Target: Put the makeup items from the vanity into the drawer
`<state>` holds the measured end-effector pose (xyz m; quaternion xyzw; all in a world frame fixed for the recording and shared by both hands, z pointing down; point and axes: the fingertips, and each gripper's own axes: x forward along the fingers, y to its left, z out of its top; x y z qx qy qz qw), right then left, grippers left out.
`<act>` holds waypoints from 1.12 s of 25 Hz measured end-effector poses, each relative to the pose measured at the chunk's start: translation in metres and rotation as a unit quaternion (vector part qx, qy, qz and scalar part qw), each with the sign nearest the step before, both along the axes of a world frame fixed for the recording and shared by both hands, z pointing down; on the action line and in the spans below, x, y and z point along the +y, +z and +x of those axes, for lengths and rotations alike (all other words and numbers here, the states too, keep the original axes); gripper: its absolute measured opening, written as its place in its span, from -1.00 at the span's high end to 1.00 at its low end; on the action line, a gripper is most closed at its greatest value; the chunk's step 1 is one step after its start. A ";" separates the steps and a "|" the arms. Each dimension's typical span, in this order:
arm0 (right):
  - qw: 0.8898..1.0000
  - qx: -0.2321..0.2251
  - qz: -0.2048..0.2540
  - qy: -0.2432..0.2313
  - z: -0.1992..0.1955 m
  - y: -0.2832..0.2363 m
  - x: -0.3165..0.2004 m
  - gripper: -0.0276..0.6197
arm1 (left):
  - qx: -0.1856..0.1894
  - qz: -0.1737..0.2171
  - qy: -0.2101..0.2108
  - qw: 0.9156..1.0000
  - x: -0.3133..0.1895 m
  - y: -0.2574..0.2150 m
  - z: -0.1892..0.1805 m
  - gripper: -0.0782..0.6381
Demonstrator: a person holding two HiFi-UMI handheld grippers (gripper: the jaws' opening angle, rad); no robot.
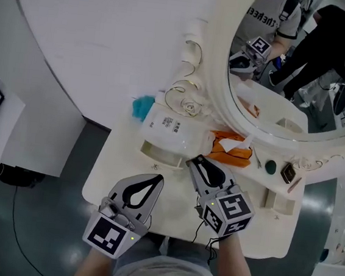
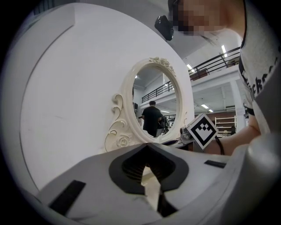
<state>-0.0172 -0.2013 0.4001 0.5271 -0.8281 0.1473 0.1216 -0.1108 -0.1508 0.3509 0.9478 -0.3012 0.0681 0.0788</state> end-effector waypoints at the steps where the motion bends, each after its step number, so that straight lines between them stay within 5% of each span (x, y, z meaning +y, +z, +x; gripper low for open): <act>1: 1.000 0.000 -0.002 -0.003 -0.005 0.002 -0.001 0.56 | 0.000 -0.001 -0.004 1.000 -0.001 0.001 -0.005 0.75; 28: 0.995 0.055 -0.074 -0.027 -0.050 0.083 -0.032 0.56 | 0.004 -0.042 -0.050 0.998 -0.023 0.034 -0.058 0.75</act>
